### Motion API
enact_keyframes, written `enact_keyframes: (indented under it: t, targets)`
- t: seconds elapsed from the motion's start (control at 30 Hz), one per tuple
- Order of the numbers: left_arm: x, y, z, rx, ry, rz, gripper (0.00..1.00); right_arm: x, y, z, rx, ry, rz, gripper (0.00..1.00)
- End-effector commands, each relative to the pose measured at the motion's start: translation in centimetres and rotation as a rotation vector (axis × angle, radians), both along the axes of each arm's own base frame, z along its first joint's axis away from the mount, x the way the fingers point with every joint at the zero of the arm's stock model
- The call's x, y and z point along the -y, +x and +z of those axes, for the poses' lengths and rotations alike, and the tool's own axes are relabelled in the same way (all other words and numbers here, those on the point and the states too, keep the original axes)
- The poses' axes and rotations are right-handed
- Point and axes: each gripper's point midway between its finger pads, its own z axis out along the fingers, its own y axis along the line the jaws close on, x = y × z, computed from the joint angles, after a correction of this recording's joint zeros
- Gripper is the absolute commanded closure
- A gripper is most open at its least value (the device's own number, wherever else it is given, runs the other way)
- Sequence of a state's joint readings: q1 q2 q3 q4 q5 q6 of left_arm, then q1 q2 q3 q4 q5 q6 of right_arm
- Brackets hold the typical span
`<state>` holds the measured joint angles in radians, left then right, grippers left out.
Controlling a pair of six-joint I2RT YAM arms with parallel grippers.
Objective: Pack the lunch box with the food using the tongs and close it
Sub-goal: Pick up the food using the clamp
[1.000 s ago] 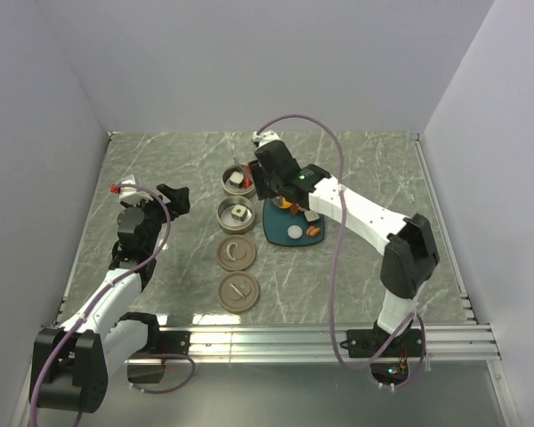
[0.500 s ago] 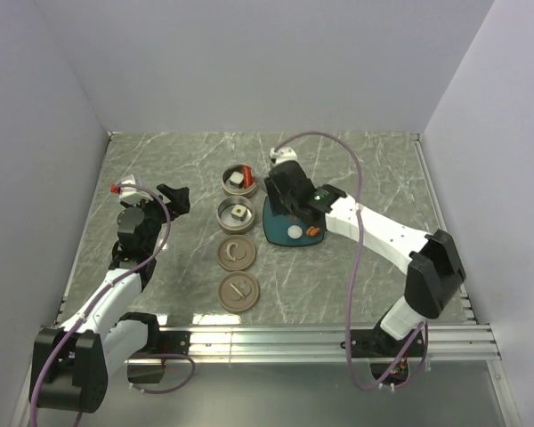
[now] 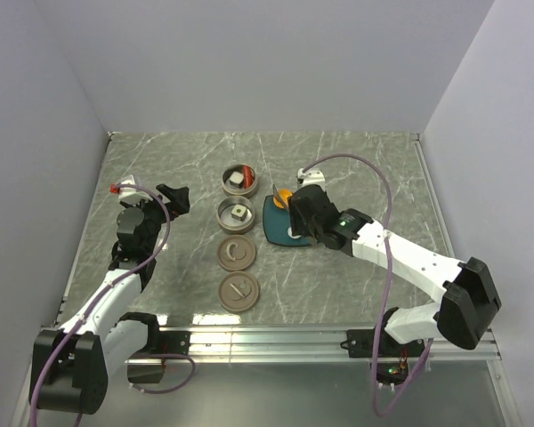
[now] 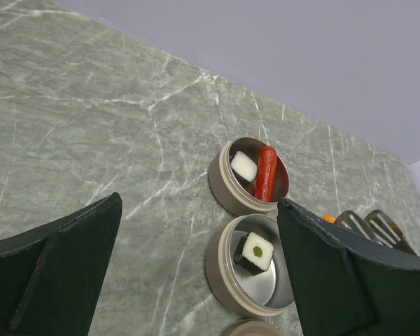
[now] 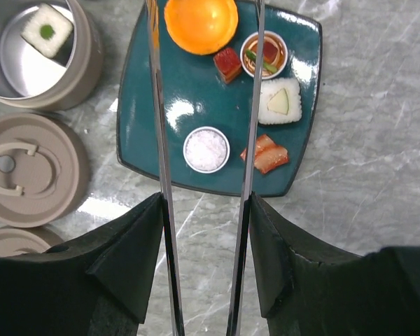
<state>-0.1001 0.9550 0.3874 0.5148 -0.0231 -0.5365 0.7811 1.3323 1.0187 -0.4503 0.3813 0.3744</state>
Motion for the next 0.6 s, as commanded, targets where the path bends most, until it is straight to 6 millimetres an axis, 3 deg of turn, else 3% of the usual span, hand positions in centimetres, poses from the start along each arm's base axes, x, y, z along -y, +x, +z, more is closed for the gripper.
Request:
enact_keyframes:
  t: [0.0, 0.3, 0.57]
  targets:
    - [0.1, 0.2, 2.6, 0.077, -0.005, -0.01, 0.01, -0.5, 0.7, 0.4, 0.034, 0.027, -0.025, 0.42]
    - [0.1, 0.3, 2.5, 0.074, -0.005, -0.01, 0.01, -0.4, -0.4, 0.5, 0.023, 0.026, -0.038, 0.43]
    - [0.1, 0.2, 2.6, 0.077, -0.005, -0.01, 0.01, 1.1, -2.8, -1.7, -0.024, 0.0, -0.063, 0.47]
